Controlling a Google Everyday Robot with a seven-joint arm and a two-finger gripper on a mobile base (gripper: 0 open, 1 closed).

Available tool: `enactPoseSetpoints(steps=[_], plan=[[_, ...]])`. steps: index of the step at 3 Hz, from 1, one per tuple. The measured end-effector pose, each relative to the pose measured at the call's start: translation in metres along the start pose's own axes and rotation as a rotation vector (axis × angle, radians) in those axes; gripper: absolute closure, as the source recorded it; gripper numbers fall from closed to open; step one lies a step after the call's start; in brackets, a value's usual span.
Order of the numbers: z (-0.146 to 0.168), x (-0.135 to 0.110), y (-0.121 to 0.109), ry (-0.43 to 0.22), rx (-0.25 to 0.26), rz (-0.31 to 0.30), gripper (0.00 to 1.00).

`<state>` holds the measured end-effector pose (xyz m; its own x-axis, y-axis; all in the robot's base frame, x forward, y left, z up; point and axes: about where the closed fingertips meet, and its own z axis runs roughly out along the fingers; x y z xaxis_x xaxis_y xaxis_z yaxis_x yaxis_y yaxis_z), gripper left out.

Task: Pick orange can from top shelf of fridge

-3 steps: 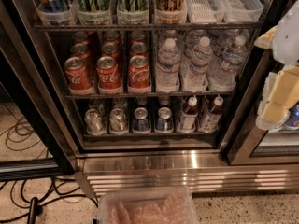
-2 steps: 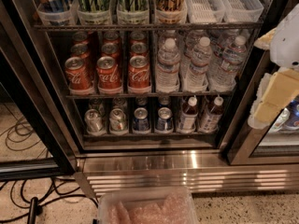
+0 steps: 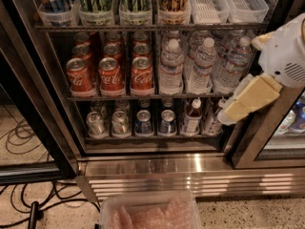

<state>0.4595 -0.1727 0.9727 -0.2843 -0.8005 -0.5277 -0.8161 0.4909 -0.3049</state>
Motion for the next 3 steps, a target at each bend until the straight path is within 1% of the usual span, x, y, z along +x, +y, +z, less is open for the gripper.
enactPoseSetpoints(steps=[1,2,3], plan=[[0.0018,-0.0332,-0.0125,-0.123,0.035,-0.029,0.00],[0.0011,-0.0360,-0.0127,-0.132,0.038,-0.033,0.00],[0.0027,-0.0430,-0.0104,-0.165,0.065,-0.037,0.00]])
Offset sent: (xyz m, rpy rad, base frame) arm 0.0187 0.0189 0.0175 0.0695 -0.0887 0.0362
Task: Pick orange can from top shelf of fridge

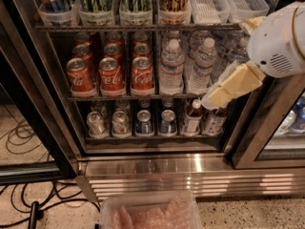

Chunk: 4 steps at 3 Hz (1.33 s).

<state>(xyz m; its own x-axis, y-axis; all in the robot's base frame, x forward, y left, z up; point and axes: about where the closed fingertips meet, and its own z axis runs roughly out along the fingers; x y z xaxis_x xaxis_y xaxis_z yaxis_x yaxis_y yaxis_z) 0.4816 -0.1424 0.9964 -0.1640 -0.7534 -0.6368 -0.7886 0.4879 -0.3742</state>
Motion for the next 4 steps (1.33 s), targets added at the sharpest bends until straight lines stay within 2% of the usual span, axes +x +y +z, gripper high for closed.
enactPoseSetpoints(steps=[1,2,3,4], plan=[[0.009,-0.020,0.005,-0.083,0.060,-0.003,0.00],[0.019,-0.050,0.001,-0.185,0.143,0.016,0.00],[0.023,-0.074,-0.012,-0.269,0.244,0.064,0.00],[0.017,-0.083,-0.024,-0.314,0.357,0.150,0.00]])
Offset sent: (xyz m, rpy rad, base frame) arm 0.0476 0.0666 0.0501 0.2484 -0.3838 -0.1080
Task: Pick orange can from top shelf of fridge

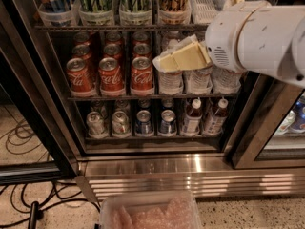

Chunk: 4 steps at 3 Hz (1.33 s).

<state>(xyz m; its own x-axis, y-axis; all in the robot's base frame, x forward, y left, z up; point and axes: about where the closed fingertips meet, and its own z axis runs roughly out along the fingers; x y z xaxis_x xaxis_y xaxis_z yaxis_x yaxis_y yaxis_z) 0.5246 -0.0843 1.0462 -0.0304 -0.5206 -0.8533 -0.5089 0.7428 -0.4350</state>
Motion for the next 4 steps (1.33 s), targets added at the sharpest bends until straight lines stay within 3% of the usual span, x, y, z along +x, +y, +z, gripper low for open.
enactPoseSetpoints(steps=[1,2,4], plan=[[-0.0053,-0.0089,-0.0109,-0.040,0.100,0.086,0.00],[-0.0098,-0.0164,-0.0174,-0.072,0.149,0.133,0.00],[-0.0125,-0.0172,-0.0199,-0.082,0.171,0.130,0.00]])
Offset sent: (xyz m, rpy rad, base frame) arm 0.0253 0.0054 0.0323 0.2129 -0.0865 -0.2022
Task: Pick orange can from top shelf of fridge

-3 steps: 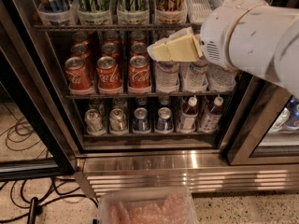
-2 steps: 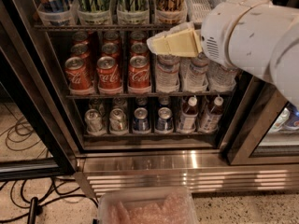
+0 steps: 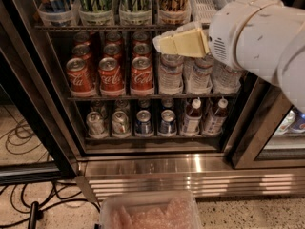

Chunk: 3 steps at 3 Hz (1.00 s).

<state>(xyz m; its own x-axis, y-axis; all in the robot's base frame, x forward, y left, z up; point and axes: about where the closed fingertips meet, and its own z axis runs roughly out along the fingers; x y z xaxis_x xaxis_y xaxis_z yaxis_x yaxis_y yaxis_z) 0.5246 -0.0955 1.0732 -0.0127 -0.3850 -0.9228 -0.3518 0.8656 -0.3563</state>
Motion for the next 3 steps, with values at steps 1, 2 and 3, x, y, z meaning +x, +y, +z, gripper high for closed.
enactPoseSetpoints(steps=[1,2,3], plan=[[0.007,0.004,-0.006,-0.027,0.026,0.009,0.00],[0.019,0.004,-0.005,-0.057,0.030,0.016,0.16],[0.031,0.004,-0.005,-0.081,0.027,0.025,0.17]])
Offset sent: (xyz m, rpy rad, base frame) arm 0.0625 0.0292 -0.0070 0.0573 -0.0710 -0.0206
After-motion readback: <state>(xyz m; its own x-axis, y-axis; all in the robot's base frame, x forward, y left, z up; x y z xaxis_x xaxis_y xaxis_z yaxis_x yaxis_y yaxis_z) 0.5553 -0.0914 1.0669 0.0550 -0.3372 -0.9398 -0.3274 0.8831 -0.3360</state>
